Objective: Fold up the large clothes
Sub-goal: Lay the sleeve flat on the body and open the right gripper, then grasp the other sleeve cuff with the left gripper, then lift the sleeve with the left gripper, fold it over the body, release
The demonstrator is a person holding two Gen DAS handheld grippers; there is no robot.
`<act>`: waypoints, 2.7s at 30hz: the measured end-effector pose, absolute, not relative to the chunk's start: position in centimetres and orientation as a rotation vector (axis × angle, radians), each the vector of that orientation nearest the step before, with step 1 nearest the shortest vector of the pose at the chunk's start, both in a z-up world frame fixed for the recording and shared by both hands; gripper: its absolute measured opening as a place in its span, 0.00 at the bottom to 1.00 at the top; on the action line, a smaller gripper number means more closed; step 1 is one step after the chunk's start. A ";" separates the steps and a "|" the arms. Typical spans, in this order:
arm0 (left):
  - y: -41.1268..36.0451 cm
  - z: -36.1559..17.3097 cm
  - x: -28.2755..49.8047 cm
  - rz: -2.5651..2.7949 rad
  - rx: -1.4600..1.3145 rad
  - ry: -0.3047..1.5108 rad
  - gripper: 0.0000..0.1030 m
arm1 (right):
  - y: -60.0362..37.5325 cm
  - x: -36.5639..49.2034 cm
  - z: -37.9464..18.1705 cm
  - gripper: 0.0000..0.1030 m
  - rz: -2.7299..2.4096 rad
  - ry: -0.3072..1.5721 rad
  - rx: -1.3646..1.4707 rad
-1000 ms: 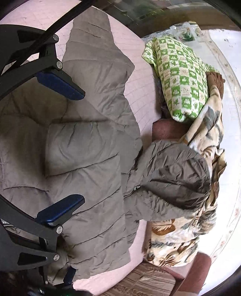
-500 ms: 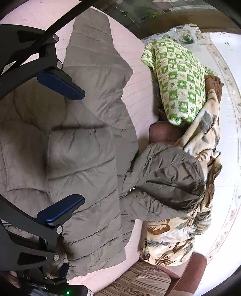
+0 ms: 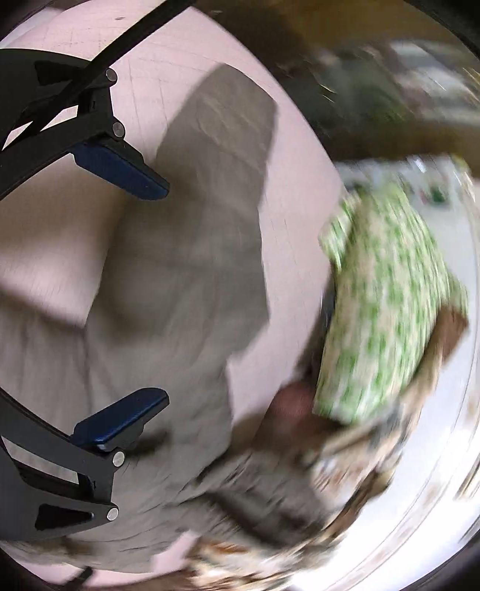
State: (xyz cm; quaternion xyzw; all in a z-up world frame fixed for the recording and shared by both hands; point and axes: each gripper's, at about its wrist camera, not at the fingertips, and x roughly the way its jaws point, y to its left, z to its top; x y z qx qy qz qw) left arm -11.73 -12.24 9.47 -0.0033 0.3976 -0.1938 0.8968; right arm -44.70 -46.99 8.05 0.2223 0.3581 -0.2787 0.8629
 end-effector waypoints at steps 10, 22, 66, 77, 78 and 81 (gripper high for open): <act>7.9 4.5 -2.2 -0.141 -0.506 0.955 0.72 | -44.4 -43.6 9.1 0.25 -0.542 0.750 0.349; 11.0 0.8 2.0 -0.160 -0.778 0.866 0.72 | -44.3 -42.7 8.2 0.28 -0.545 0.759 0.376; -31.9 27.9 -32.7 -0.957 -0.087 0.527 0.12 | -54.2 -55.6 9.9 0.39 -0.702 0.572 0.660; -44.3 13.7 -38.7 -0.968 0.174 0.744 0.13 | -56.0 -56.8 10.4 0.39 -0.727 0.549 0.668; -44.9 12.3 -39.1 -0.969 0.200 0.755 0.13 | -56.1 -56.9 10.3 0.39 -0.725 0.547 0.672; -45.9 9.8 -40.0 -0.967 0.264 0.764 0.13 | -56.3 -57.0 10.4 0.39 -0.724 0.538 0.681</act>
